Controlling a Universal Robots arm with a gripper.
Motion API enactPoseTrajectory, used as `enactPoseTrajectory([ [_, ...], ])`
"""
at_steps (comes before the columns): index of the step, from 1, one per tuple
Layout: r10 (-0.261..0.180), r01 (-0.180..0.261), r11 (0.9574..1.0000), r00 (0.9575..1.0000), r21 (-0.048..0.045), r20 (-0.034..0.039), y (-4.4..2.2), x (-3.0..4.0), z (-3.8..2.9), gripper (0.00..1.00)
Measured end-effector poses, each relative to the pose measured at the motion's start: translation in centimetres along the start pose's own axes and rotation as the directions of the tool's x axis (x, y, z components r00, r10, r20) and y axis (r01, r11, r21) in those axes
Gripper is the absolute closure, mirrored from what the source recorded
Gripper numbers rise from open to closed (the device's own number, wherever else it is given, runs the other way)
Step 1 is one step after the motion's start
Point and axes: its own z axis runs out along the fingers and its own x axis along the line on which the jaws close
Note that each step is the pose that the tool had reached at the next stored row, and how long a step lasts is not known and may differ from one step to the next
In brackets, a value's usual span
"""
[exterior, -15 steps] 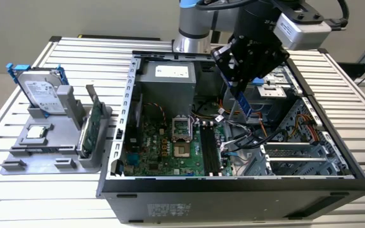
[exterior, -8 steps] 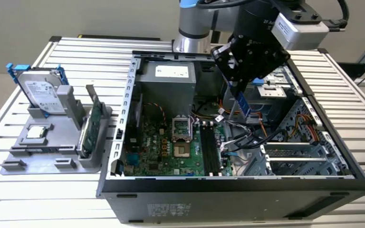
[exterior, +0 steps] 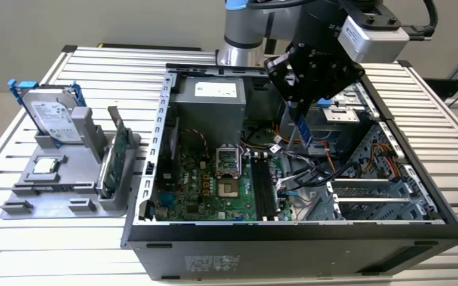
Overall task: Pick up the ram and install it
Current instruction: 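Insert the ram into the slot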
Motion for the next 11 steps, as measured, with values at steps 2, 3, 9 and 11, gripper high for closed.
enactPoseTrajectory([
  [2,0.010,-0.010,0.9999,0.9999,0.0000,-0.0001,0.00,0.00,0.00,1.00],
  [3,0.011,-0.011,0.9999,0.9999,0.0001,-0.0001,0.00,0.00,0.00,1.00],
  [9,0.012,-0.012,0.9999,0.9999,0.0000,-0.0001,0.00,0.00,0.05,1.00],
  [11,0.012,-0.012,0.9999,0.9999,-0.0006,-0.0001,0.00,0.01,0.10,1.00],
])
